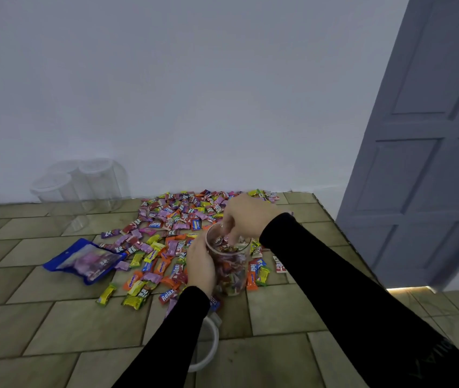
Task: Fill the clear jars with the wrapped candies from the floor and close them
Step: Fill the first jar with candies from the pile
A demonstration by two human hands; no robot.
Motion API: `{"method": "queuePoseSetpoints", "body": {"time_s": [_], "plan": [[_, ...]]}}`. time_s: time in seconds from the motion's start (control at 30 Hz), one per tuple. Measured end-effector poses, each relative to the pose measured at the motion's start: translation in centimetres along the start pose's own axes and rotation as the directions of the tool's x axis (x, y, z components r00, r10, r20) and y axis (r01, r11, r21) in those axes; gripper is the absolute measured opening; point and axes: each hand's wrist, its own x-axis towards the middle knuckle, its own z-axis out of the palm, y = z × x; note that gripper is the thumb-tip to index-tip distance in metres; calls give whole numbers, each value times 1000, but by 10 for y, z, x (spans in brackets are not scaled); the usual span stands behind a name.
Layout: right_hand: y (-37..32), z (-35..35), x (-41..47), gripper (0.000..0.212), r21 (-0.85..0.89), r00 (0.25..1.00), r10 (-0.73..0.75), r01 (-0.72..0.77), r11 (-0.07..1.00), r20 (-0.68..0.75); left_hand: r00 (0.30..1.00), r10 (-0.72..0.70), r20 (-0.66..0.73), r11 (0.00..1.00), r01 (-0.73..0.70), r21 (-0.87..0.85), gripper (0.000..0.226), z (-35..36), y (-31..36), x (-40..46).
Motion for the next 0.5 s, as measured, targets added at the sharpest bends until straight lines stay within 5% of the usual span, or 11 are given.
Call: {"method": "queuePoseSetpoints", "body": {"time_s": [0.13, 0.23, 0.4, 0.5], "plan": [[26, 2, -9, 15, 207, 971, 12, 39, 977, -239, 984, 178, -16, 984, -179, -5, 35, 1, 36, -12], [55, 19, -9, 24, 390, 899, 162, 11, 921, -407, 960, 281, -16, 960, -280, 19, 28, 13, 65, -17], [103, 58, -4, 27, 475, 862, 348, -146, 868, -370, 802, 547, 241, 711, -597, 372, 25, 56, 87, -30], [131, 77, -2, 23, 438, 873, 381, -227, 870, -305, 743, 541, 394, 579, -669, 465, 29, 90, 74, -40]]}}
